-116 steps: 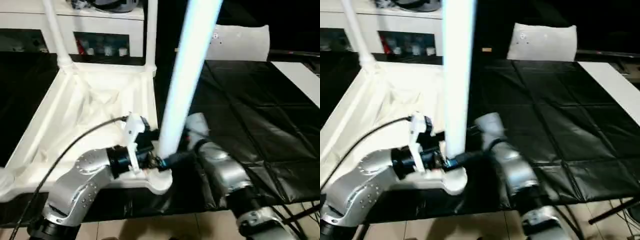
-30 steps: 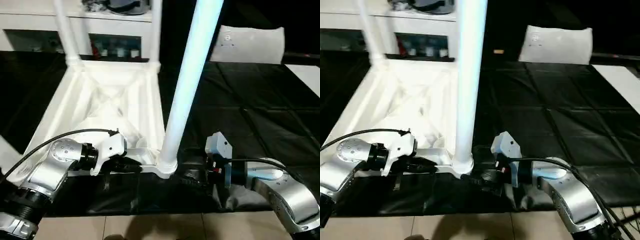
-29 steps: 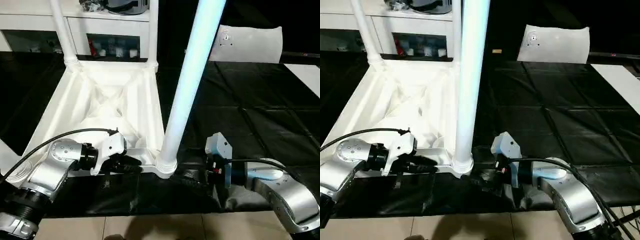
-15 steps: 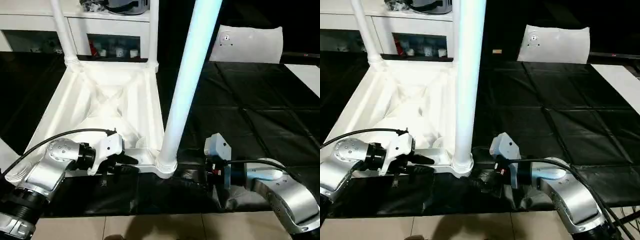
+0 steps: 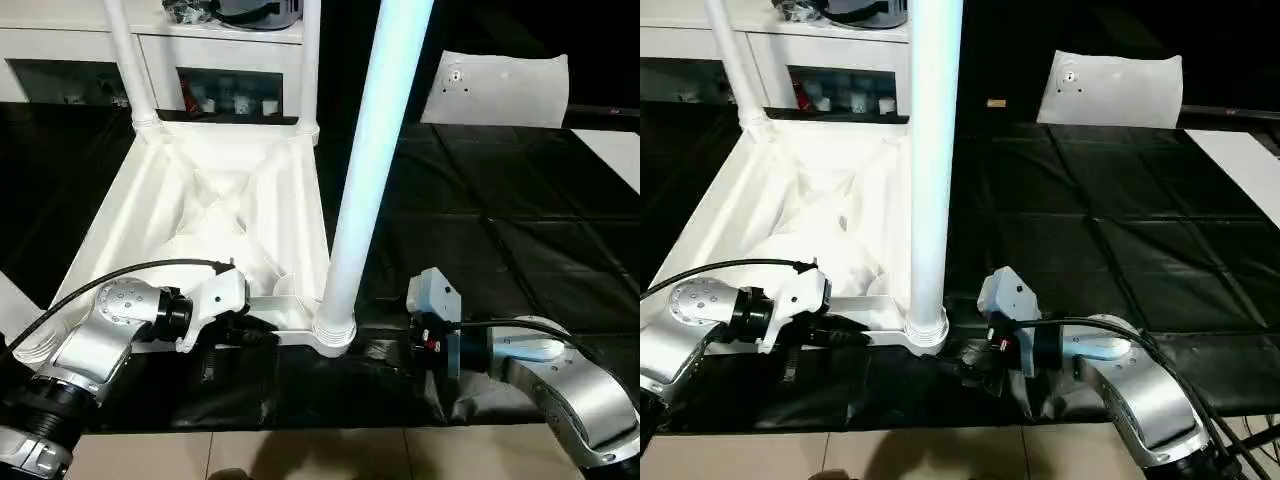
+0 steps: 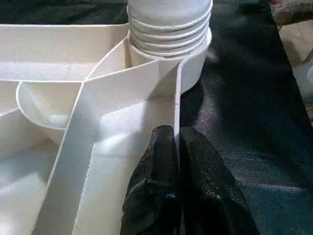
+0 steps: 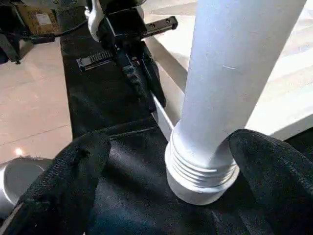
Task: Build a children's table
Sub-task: Rotate leg to tighten
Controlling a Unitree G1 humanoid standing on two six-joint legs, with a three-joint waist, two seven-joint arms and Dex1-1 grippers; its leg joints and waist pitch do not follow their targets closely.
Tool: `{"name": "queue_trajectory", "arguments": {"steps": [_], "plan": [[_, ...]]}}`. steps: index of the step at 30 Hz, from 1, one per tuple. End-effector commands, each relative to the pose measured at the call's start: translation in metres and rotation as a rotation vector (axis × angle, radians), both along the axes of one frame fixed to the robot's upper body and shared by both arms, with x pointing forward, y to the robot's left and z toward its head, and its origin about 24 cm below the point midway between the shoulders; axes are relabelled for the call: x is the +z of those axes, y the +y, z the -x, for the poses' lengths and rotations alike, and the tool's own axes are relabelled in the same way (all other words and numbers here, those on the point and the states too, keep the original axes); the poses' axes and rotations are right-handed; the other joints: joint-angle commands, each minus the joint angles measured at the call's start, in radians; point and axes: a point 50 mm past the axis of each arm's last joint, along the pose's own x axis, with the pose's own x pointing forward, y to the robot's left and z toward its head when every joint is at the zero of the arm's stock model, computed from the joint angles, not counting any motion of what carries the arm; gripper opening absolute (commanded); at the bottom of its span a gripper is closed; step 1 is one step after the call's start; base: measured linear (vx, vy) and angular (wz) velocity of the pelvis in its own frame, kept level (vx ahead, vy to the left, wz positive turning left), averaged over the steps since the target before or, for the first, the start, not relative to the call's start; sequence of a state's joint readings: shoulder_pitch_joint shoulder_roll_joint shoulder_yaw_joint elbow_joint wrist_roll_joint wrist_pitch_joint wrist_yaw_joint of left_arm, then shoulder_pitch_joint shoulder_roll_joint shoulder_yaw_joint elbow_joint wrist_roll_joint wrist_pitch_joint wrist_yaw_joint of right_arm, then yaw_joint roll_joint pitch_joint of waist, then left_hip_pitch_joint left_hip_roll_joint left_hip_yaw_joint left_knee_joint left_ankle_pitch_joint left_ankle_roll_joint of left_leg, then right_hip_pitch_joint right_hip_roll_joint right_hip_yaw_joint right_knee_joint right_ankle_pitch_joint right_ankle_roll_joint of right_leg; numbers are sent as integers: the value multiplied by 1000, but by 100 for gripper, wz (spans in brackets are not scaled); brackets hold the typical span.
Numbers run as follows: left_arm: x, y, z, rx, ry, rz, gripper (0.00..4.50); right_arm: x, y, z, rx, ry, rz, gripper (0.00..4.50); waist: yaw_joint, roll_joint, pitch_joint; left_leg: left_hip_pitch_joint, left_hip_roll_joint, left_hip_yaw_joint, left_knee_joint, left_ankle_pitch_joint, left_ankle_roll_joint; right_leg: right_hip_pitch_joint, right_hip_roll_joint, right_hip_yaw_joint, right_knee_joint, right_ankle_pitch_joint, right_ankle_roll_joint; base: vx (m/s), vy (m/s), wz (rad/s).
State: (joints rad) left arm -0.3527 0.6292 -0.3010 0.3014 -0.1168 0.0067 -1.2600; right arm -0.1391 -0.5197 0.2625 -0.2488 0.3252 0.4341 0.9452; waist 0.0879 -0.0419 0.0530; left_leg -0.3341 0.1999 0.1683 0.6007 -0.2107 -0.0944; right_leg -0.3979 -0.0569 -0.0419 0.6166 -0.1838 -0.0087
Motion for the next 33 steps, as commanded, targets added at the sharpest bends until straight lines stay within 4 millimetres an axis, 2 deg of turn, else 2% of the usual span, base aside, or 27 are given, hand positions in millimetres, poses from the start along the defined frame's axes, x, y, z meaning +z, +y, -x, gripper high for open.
{"name": "queue_trajectory", "arguments": {"steps": [1,3,4,5,6,7,8,9,10,11,12,14,18,19,20,21,24,29,30,33], "plan": [[-11,0,2,8,-3,-62,5,3,-2,-5,-9,-22,13,450,-1,12,-52,-2,28,-9,-85,-253,-12,38,-71,45,-84,-353,-137,0,0,0],[-13,1,3,6,-12,-80,5,3,-2,-7,-13,-27,12,450,-1,13,-50,-1,28,-8,-85,-262,-14,36,-72,46,-84,-368,-138,0,0,0],[-14,1,3,4,-7,-84,5,4,-3,-9,-22,-38,16,450,-1,8,-51,1,29,-7,-84,-265,-13,35,-72,46,-85,-373,-136,0,0,0],[-14,0,3,-5,-6,-81,5,4,-4,-11,-27,-45,19,450,1,14,-50,1,29,-9,-85,-266,-15,34,-73,46,-85,-376,-137,0,0,0],[-14,-1,3,-14,-7,-75,5,4,-4,-11,-23,-47,20,450,0,12,-50,1,28,-8,-85,-272,-15,34,-72,46,-87,-381,-136,0,0,0],[-12,-3,2,-28,-7,-64,5,4,-4,-12,-17,-52,23,450,-1,4,-50,1,28,-7,-85,-273,-14,34,-72,46,-87,-385,-133,0,0,0],[-11,-6,2,-58,-13,-51,5,4,-4,-13,-7,-57,26,450,1,7,-50,0,28,-8,-85,-271,-12,35,-74,46,-87,-395,-131,0,0,0],[-9,-9,2,-86,-15,-42,5,5,-4,-14,3,-62,27,450,0,4,-50,1,27,-8,-85,-271,-10,34,-74,45,-88,-400,-130,0,0,0],[-8,-13,3,-127,-18,-37,5,5,-3,-16,14,-68,28,450,0,5,-52,-2,28,-9,-85,-259,-11,37,-76,46,-86,-390,-130,0,0,0],[-8,-15,3,-142,-19,-36,5,5,-3,-17,18,-71,27,450,-1,0,-52,-2,29,-8,-85,-256,-9,36,-75,46,-85,-385,-131,0,0,0],[-8,-19,4,-173,-21,-38,5,5,-3,-19,25,-75,27,450,1,4,-53,0,29,-8,-84,-244,-7,35,-75,47,-83,-366,-136,0,0,0],[-8,-27,5,-233,-28,-43,5,5,-2,-23,44,-70,17,450,3,2,-58,1,31,-6,-82,-218,-6,36,-73,46,-75,-294,-160,0,0,0],[-8,-41,6,-328,-37,-57,0,2,1,-24,132,-34,-6,402,9,7,-62,0,31,-2,-77,-173,6,40,-73,45,-62,-178,-201,0,0,0],[-8,-41,6,-328,-37,-57,0,2,1,-24,132,-34,-6,390,10,6,-64,-1,31,-1,-76,-166,10,41,-72,44,-60,-158,-206,0,0,0],[-8,-45,6,-358,-43,-57,0,1,2,-24,163,-19,-10,390,19,4,-66,1,31,3,-72,-136,18,40,-71,44,-54,-96,-221,0,0,0],[-7,-45,6,-362,-44,-57,0,0,1,-24,166,-17,-11,378,19,4,-66,-1,30,3,-73,-131,22,42,-71,43,-52,-86,-226,0,0,0],[-6,-49,6,-404,-49,-62,0,-1,1,-27,191,-8,-10,359,27,0,-65,-3,31,2,-73,-128,20,46,-75,43,-52,-91,-224,0,0,0],[-4,-52,7,-476,-51,-73,0,-4,-2,-32,219,3,-3,318,37,0,-62,-1,33,2,-76,-154,12,45,-78,44,-60,-165,-208,0,0,0],[-4,-52,8,-480,-51,-74,0,-4,-2,-32,221,4,-1,294,37,0,-62,-2,33,2,-76,-158,10,45,-79,43,-60,-173,-206,0,0,0],[-3,-52,8,-494,-53,-81,0,-5,-3,-32,237,13,2,280,40,0,-62,-2,33,2,-76,-160,9,44,-78,43,-59,-179,-202,0,0,0]]}}
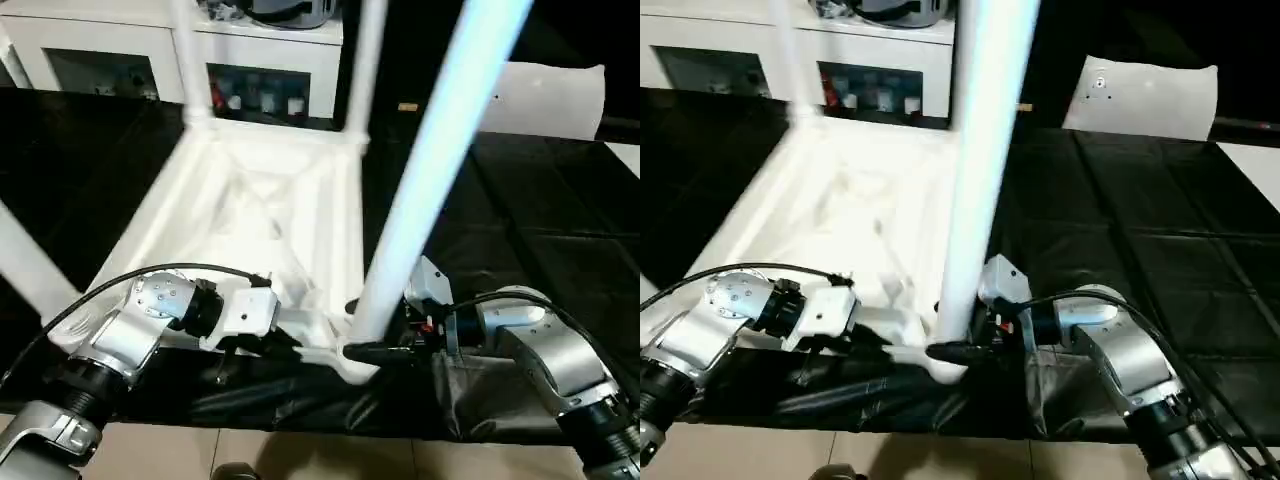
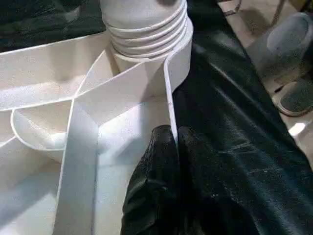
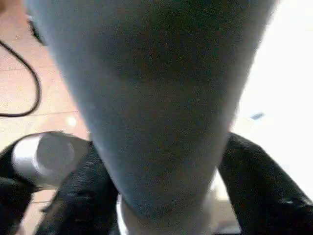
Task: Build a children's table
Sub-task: Rotate leg to tighten
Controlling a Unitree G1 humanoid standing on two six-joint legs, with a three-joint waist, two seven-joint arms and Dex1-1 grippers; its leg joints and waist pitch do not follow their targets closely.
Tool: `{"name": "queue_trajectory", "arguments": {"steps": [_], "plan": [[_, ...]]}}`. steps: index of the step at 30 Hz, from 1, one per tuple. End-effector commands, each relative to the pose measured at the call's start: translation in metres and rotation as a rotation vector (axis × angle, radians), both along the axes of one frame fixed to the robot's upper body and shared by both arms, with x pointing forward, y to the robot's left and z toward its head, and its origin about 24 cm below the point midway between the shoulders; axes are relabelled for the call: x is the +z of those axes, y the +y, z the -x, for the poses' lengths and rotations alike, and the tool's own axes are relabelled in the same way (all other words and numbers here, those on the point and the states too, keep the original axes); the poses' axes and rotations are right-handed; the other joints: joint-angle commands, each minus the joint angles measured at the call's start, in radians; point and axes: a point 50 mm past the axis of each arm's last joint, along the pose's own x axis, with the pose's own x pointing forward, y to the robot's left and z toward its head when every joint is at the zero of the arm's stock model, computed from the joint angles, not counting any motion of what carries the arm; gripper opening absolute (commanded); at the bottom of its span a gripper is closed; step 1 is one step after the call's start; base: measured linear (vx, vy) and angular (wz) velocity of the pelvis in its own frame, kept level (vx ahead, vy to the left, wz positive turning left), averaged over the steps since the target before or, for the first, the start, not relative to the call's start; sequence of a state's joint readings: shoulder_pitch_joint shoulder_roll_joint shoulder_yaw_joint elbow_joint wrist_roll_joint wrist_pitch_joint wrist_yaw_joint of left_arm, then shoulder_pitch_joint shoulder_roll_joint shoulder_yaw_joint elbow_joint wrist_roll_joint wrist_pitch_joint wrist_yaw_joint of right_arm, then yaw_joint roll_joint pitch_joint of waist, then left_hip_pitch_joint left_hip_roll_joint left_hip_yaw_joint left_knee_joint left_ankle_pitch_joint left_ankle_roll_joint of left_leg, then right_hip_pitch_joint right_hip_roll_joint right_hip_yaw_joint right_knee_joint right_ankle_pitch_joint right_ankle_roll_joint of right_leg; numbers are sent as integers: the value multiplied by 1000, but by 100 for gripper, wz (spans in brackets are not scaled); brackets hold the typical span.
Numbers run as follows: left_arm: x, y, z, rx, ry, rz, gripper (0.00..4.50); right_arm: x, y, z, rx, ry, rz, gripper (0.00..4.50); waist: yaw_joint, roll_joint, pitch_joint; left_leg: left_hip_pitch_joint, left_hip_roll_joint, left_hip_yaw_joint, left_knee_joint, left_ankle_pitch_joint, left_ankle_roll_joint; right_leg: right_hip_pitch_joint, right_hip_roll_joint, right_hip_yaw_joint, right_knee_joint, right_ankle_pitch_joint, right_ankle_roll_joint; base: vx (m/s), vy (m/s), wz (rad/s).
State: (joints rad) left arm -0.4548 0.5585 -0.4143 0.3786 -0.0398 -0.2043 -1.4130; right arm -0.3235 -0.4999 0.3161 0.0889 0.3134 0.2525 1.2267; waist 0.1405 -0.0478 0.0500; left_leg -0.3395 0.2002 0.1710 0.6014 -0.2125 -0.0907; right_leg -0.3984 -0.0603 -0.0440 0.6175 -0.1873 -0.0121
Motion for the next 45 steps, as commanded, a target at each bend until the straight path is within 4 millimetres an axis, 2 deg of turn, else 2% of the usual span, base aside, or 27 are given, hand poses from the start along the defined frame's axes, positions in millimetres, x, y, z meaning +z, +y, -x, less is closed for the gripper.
{"name": "queue_trajectory", "arguments": {"steps": [1,5,10,12,13,14,15,18,19,20,22,24,25,26,27,28,29,31,34,35,37,38,39,40,43,44,45], "plan": [[-4,-16,9,-146,11,-45,0,5,-1,-4,12,-19,7,267,-12,7,-59,3,33,-2,-77,-160,4,46,-75,45,-61,-183,-194,0,0,0],[-5,-13,5,-123,9,-48,0,5,-1,-3,32,-10,4,230,-12,6,-59,4,32,-1,-76,-159,4,44,-73,45,-62,-182,-195,0,0,0],[-4,-6,-2,-31,22,-24,0,3,-1,0,48,19,-8,205,-10,7,-59,6,33,-1,-77,-173,-1,43,-74,45,-64,-201,-193,0,0,0],[-4,-5,-3,8,39,1,0,2,0,2,49,35,-21,200,-9,10,-59,4,32,-2,-78,-177,-5,44,-73,44,-64,-203,-193,0,0,0],[-4,-5,-3,28,45,15,0,1,1,4,46,45,-29,200,-7,16,-59,5,32,-3,-78,-181,-7,44,-74,45,-64,-209,-192,0,0,0],[-3,-5,-4,75,61,47,0,-1,3,7,34,65,-46,198,-8,14,-58,4,32,-3,-78,-183,-8,44,-74,45,-65,-208,-193,0,0,0],[-4,-6,-4,118,67,65,0,-4,5,8,-5,73,-59,198,-7,18,-59,4,33,-3,-78,-188,-11,44,-74,45,-63,-204,-196,0,0,0],[-5,-8,-5,192,75,92,0,-9,10,8,-101,72,-73,198,-11,17,-54,3,33,-5,-83,-214,-19,44,-73,45,-68,-232,-187,0,0,0],[-5,-9,-6,222,78,103,0,-12,12,7,-146,67,-75,198,-15,15,-50,3,29,-6,-85,-243,-23,45,-74,44,-76,-306,-169,0,0,0],[-6,-12,-6,257,75,112,0,-16,15,5,-221,55,-69,198,-17,19,-48,6,28,-9,-87,-267,-30,41,-75,44,-84,-389,-144,0,0,0],[-7,-13,-6,267,73,114,0,-17,16,4,-245,51,-67,197,-21,17,-45,9,26,-10,-88,-294,-31,36,-76,42,-95,-464,-120,0,0,0],[-8,-17,-8,331,79,120,0,-21,22,0,-359,63,-73,196,-35,23,-45,14,23,-16,-86,-327,-31,31,-78,39,-110,-575,-75,0,0,0],[-8,-22,-12,390,74,132,0,-23,28,-3,-428,75,-80,196,-44,21,-42,7,23,-18,-90,-324,-30,31,-75,37,-110,-585,-70,0,0,0],[-8,-27,-15,436,70,140,0,-25,33,-5,-481,86,-84,196,-53,21,-43,10,22,-18,-89,-324,-38,26,-75,34,-113,-601,-65,0,0,0],[-7,-40,-25,579,48,167,0,-29,47,-10,-633,130,-99,196,-65,19,-43,7,21,-21,-89,-325,-46,28,-74,30,-113,-611,-61,0,0,0],[-7,-40,-25,579,48,167,0,-29,47,-10,-633,130,-99,196,-65,19,-43,7,21,-21,-89,-325,-46,28,-74,30,-113,-611,-61,0,0,0],[-3,-49,-34,677,13,189,0,-31,58,-15,-740,166,-104,196,-75,19,-42,6,14,-24,-88,-335,-47,28,-73,22,-124,-660,-32,0,0,0],[-2,-54,-37,716,-5,195,0,-32,62,-17,-786,182,-100,196,-88,20,-45,10,10,-25,-84,-341,-33,22,-74,24,-130,-658,-28,0,0,0],[0,-63,-42,761,-18,205,0,-34,71,-21,-867,212,-96,196,-90,21,-49,6,10,-24,-87,-325,-20,22,-72,29,-124,-607,-35,0,0,0],[0,-67,-43,764,-27,203,0,-34,76,-23,-884,225,-104,196,-92,26,-46,7,11,-25,-89,-340,-15,20,-71,28,-125,-590,-39,0,0,0],[2,-73,-44,765,-37,202,0,-29,85,-26,-902,215,-131,196,-95,28,-48,6,12,-25,-91,-349,-16,20,-71,30,-124,-568,-46,0,0,0],[2,-74,-44,765,-38,202,0,-29,85,-26,-902,215,-131,231,-96,27,-47,2,13,-25,-94,-347,-15,23,-71,31,-122,-549,-50,0,0,0],[2,-74,-44,765,-38,202,0,-29,85,-26,-902,215,-131,231,-96,27,-48,3,13,-25,-94,-345,-15,23,-71,31,-121,-540,-52,0,0,0],[2,-73,-43,751,-38,185,0,-22,87,-29,-928,208,-172,252,-97,30,-48,3,14,-24,-94,-343,-12,23,-71,34,-120,-523,-58,0,0,0],[2,-65,-42,711,-35,154,0,-14,77,-30,-926,150,-212,273,-100,27,-49,1,16,-22,-97,-332,-10,25,-71,36,-117,-484,-71,0,0,0],[1,-63,-42,700,-35,150,0,-14,75,-29,-917,140,-215,290,-99,30,-50,2,17,-21,-96,-329,-8,24,-71,38,-114,-466,-80,0,0,0],[0,-56,-40,647,-33,136,0,-11,64,-27,-880,99,-224,290,-98,29,-51,-1,17,-21,-96,-317,-2,29,-71,39,-113,-445,-82,0,0,0]]}}
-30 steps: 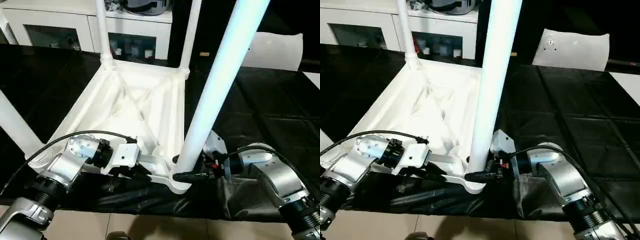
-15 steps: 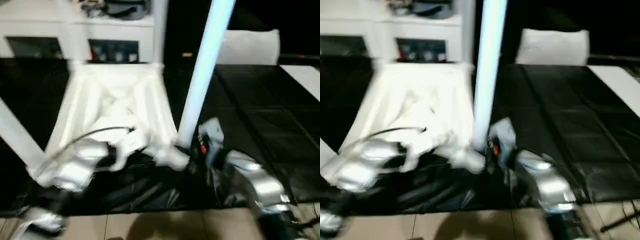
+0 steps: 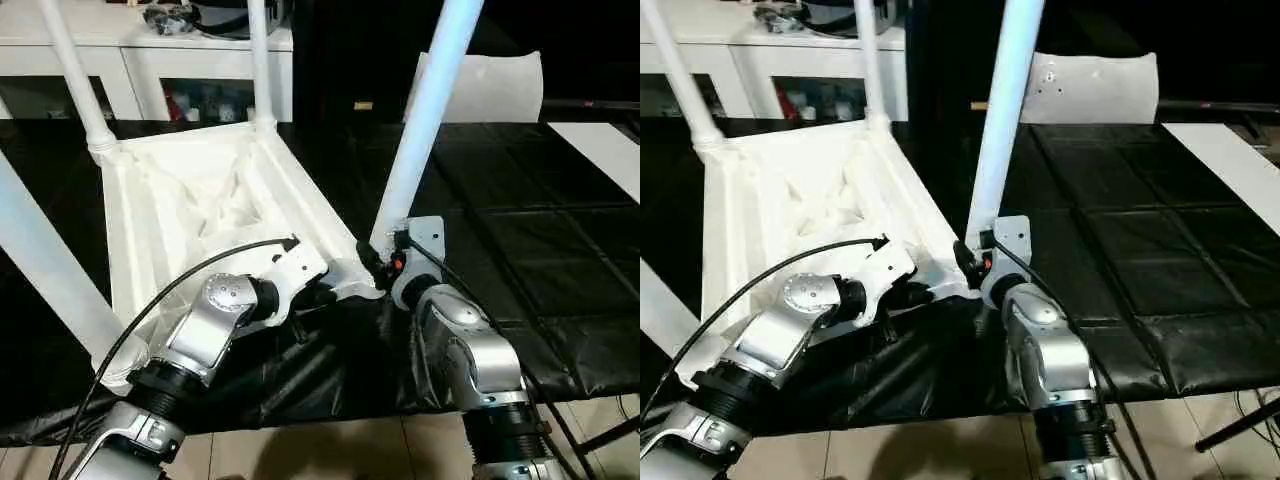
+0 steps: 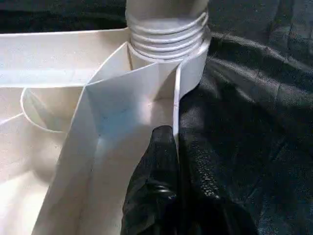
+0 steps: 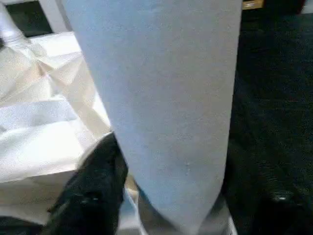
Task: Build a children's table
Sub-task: Rotate leg to tighten
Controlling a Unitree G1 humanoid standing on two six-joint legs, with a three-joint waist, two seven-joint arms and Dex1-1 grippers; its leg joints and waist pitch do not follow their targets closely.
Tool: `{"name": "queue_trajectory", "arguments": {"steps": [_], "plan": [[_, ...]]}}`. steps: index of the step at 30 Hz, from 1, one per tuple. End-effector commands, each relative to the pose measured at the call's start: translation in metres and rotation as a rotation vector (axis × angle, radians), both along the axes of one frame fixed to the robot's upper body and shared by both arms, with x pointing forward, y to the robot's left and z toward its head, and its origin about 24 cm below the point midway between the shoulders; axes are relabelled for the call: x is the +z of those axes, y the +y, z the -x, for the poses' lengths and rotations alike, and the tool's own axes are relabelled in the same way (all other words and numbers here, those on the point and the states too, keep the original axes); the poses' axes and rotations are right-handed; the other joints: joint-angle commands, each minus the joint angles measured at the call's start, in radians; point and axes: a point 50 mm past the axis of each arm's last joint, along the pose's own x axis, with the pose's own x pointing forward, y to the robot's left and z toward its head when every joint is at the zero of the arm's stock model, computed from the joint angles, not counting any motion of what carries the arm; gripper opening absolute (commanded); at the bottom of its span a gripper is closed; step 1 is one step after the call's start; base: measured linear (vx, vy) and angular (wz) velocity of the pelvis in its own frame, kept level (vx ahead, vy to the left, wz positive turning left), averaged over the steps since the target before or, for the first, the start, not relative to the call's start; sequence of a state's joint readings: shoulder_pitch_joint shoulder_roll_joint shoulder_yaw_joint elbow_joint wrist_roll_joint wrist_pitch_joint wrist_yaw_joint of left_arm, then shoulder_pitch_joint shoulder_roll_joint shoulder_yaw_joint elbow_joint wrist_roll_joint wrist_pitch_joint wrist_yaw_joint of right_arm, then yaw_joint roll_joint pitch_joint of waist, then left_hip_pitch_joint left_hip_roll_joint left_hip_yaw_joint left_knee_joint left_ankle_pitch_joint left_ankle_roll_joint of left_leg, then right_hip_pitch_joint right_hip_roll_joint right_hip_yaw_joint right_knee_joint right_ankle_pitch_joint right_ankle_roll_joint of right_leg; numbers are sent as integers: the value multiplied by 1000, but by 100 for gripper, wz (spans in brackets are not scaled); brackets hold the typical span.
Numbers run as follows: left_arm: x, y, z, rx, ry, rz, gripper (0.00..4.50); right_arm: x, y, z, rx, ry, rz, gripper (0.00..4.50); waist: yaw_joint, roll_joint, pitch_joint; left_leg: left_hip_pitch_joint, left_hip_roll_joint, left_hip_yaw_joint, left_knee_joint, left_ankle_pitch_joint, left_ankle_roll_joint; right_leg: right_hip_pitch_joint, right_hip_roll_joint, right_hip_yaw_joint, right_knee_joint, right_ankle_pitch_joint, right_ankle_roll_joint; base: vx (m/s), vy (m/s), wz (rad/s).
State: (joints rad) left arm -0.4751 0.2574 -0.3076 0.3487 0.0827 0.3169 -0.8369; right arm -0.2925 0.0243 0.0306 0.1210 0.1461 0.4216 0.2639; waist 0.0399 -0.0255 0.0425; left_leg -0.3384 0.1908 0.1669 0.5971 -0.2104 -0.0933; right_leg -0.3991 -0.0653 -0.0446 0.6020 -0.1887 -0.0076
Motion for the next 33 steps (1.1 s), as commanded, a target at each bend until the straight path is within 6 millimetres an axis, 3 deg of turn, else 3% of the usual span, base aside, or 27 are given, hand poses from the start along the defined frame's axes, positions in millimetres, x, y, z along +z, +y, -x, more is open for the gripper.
{"name": "queue_trajectory", "arguments": {"steps": [1,3,6,8,9,11,15,18,20,22,24,33], "plan": [[11,-1,-5,-59,-59,11,0,5,24,15,239,-41,-62,290,6,7,-45,-4,27,-17,-92,-306,5,32,-67,41,-96,-423,-87,0,0,0],[9,4,-3,-95,-63,0,0,6,16,18,281,-58,-50,320,4,6,-46,-14,29,-15,-93,-266,13,39,-65,41,-87,-371,-106,0,0,0],[6,18,1,-176,-48,-36,0,9,-2,23,368,-84,-12,336,7,7,-51,-13,29,-10,-85,-226,17,39,-66,45,-83,-324,-126,0,0,0],[5,27,3,-228,-32,-61,0,13,-14,25,430,-97,12,348,12,3,-55,-18,30,-5,-79,-157,33,46,-62,47,-68,-202,-154,0,0,0],[5,30,4,-256,-31,-65,0,13,-17,26,458,-100,20,359,15,8,-55,-17,29,-5,-78,-148,37,45,-63,46,-68,-187,-160,0,0,0],[7,33,7,-314,-21,-45,0,16,-23,28,524,-111,45,377,21,1,-54,-16,30,-1,-75,-131,41,47,-63,45,-64,-161,-176,0,0,0],[10,39,15,-472,20,-16,0,18,-38,35,720,-86,105,386,30,4,-56,-10,36,0,-74,-115,46,46,-63,43,-55,-113,-208,0,0,0],[10,41,18,-520,42,-35,0,19,-42,37,771,-82,123,386,38,4,-53,-8,38,3,-74,-123,53,45,-64,44,-54,-110,-216,0,0,0],[9,44,23,-612,75,-59,0,22,-47,38,861,-81,146,386,51,-1,-52,-6,40,2,-76,-143,45,45,-70,44,-58,-173,-206,0,0,0],[10,45,26,-679,100,-80,0,24,-50,39,948,-83,162,386,52,-4,-51,-6,40,3,-76,-149,42,45,-69,45,-58,-185,-202,0,0,0],[10,46,27,-707,108,-95,0,24,-50,39,995,-77,167,386,56,3,-50,-6,42,2,-77,-155,36,44,-70,45,-59,-203,-200,0,0,0],[11,42,30,-801,113,-101,0,27,-47,41,1171,-21,111,315,74,-4,-56,-6,43,6,-71,-119,45,45,-69,42,-48,-140,-224,0,0,0]]}}
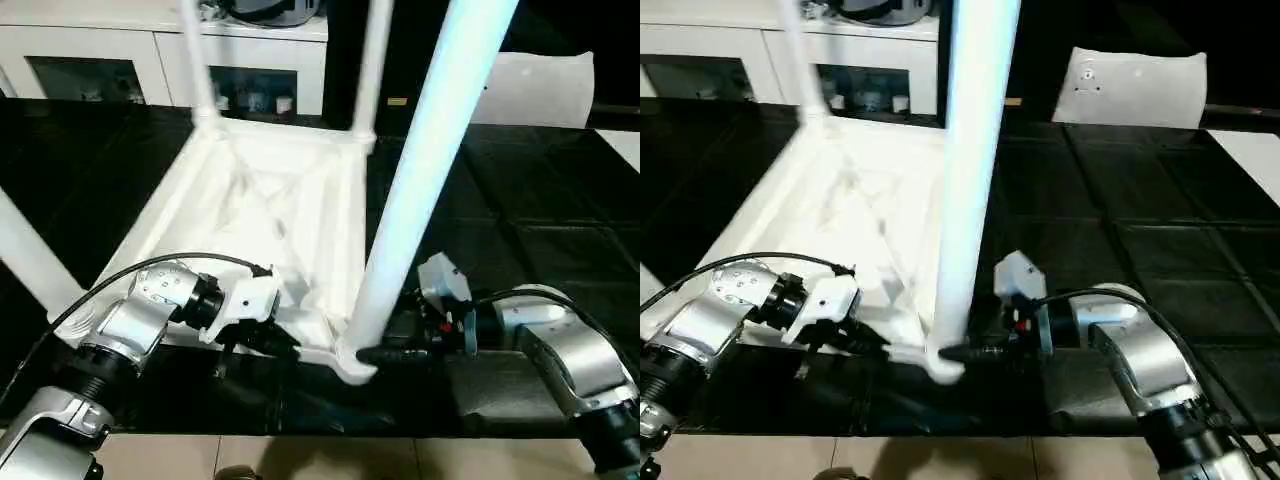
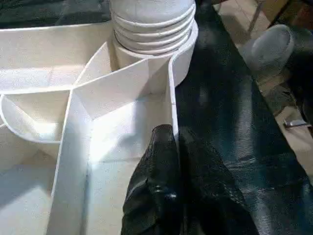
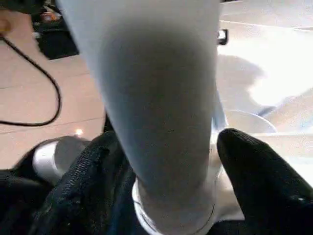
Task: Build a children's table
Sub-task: Rotate leg to tighten
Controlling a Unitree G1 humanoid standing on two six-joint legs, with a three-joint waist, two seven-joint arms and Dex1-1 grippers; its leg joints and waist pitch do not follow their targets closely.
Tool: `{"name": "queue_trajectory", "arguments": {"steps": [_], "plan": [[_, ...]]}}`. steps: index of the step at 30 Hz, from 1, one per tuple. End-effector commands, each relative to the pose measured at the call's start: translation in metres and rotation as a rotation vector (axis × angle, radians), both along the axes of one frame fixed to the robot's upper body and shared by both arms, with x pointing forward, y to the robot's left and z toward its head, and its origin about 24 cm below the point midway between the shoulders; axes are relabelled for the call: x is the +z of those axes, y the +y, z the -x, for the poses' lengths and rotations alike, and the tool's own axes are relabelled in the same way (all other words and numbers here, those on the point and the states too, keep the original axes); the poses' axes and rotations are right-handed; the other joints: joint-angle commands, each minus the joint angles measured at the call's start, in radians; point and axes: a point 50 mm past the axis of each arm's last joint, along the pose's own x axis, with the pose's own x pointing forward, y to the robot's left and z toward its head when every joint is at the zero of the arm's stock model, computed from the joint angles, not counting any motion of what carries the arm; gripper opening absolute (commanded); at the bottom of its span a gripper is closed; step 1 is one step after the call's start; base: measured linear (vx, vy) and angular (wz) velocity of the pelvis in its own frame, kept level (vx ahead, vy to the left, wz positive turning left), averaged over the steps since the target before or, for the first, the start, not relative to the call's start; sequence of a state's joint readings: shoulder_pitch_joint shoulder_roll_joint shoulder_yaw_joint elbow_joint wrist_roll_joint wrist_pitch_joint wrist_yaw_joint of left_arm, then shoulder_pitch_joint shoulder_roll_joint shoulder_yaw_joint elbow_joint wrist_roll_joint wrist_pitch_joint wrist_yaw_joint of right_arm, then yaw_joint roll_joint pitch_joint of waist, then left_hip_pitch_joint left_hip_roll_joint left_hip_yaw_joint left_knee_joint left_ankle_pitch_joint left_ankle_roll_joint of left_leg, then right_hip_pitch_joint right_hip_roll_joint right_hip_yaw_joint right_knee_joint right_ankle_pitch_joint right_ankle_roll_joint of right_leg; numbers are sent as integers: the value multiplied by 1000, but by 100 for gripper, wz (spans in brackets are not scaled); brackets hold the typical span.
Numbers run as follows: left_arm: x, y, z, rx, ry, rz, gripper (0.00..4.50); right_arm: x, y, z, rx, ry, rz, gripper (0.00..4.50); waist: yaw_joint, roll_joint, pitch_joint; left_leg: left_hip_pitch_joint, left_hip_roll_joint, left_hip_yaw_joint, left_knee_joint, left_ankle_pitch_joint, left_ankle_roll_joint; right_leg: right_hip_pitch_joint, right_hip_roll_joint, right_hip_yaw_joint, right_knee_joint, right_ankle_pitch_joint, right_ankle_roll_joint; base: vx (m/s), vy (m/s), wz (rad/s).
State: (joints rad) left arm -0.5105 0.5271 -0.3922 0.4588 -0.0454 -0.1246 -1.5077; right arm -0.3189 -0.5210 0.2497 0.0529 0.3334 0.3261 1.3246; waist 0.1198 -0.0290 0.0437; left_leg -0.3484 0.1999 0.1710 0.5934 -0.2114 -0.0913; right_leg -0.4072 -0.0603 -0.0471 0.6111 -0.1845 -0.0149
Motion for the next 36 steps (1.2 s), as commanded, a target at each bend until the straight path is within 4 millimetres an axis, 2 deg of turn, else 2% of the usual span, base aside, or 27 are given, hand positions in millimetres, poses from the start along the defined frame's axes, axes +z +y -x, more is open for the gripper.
{"name": "queue_trajectory", "arguments": {"steps": [1,4,5,6,7,13,19,20,22,23,24,25,26,27,28,29,30,31,32,33,34,35,36], "plan": [[-2,-11,5,-114,15,-26,0,2,-1,0,30,14,1,308,-4,-1,-57,4,35,1,-68,-118,42,54,-74,44,-58,-148,-214,0,0,0],[-2,-12,5,-122,10,-26,0,1,0,2,76,42,-1,279,-3,-4,-58,3,34,1,-67,-111,43,55,-73,42,-57,-149,-211,0,0,0],[-2,-11,4,-121,7,-32,0,1,0,2,93,51,5,273,-4,-10,-57,2,34,2,-68,-110,44,55,-73,43,-58,-153,-209,0,0,0],[-2,-10,3,-120,4,-33,0,1,0,2,100,58,5,263,-3,-9,-57,2,33,1,-67,-110,43,55,-73,43,-58,-161,-207,0,0,0],[-2,-10,3,-120,3,-33,0,1,0,2,103,60,4,251,-1,-4,-57,4,33,2,-67,-112,40,53,-73,43,-60,-170,-204,0,0,0],[-2,-8,3,-115,4,-38,0,0,0,4,118,81,0,213,3,-6,-58,4,35,1,-67,-111,33,53,-74,43,-58,-166,-201,0,0,0],[-4,-6,2,-94,6,-34,0,-2,3,8,125,106,-14,204,4,-5,-59,4,34,1,-67,-111,32,54,-74,42,-57,-164,-201,0,0,0],[-4,-6,1,-67,4,-22,0,-2,4,10,119,115,-27,204,4,0,-58,3,34,1,-67,-112,30,54,-73,43,-58,-155,-202,0,0,0],[-4,-6,0,-25,-10,-3,0,-3,7,12,94,120,-46,204,9,0,-58,4,34,1,-66,-112,28,54,-73,44,-58,-149,-200,0,0,0],[-3,-9,-3,34,-27,21,0,-5,11,13,41,119,-66,203,11,9,-59,6,35,0,-67,-118,25,53,-73,43,-57,-154,-201,0,0,0],[-3,-9,-3,38,-27,22,0,-5,11,13,38,118,-67,203,9,5,-58,6,35,2,-67,-126,23,51,-72,44,-60,-157,-201,0,0,0],[-2,-12,-4,90,-36,45,0,-7,14,13,-24,109,-76,203,10,1,-54,6,35,1,-70,-147,15,52,-73,44,-64,-194,-193,0,0,0],[-2,-15,-6,140,-43,68,0,-10,17,11,-98,92,-78,203,10,5,-52,7,34,0,-74,-177,4,50,-75,45,-70,-251,-180,0,0,0],[-3,-18,-7,190,-48,79,0,-15,21,8,-174,82,-70,203,7,3,-48,6,33,-2,-76,-193,-3,50,-76,44,-74,-289,-170,0,0,0],[-3,-19,-7,224,-51,84,0,-18,23,7,-225,77,-65,203,2,7,-41,11,31,-4,-80,-249,-19,44,-77,42,-85,-402,-141,0,0,0],[-3,-20,-8,245,-49,87,0,-19,25,6,-252,73,-61,203,-2,5,-38,13,28,-7,-83,-275,-24,43,-77,40,-94,-472,-120,0,0,0],[-5,-26,-8,331,-44,109,0,-24,32,0,-381,79,-67,201,-16,5,-36,21,21,-14,-81,-317,-31,38,-79,34,-112,-627,-57,-53,-3,-5],[-5,-26,-8,331,-44,109,0,-24,32,0,-381,79,-67,201,-23,4,-37,18,22,-16,-82,-315,-36,39,-80,34,-112,-638,-50,-53,-3,-5],[-5,-29,-9,372,-42,121,0,-26,36,-3,-444,90,-74,199,-35,4,-38,13,18,-19,-82,-309,-37,43,-80,27,-117,-663,-31,-54,11,-10],[-5,-38,-11,475,-37,149,0,-28,47,-10,-586,106,-90,198,-51,3,-38,1,20,-23,-87,-306,-39,49,-79,24,-115,-651,-27,0,0,0],[-5,-41,-13,523,-52,154,0,-29,53,-12,-637,112,-97,197,-64,5,-36,5,18,-25,-86,-322,-42,41,-77,18,-123,-659,-25,0,0,0],[-5,-45,-15,567,-59,159,0,-29,58,-15,-686,128,-107,197,-64,5,-36,5,18,-25,-86,-322,-42,41,-77,18,-123,-659,-25,0,0,0],[-5,-47,-16,603,-65,162,0,-29,62,-16,-723,142,-114,197,-73,6,-40,12,17,-27,-83,-335,-37,39,-79,13,-127,-656,-28,0,0,0]]}}
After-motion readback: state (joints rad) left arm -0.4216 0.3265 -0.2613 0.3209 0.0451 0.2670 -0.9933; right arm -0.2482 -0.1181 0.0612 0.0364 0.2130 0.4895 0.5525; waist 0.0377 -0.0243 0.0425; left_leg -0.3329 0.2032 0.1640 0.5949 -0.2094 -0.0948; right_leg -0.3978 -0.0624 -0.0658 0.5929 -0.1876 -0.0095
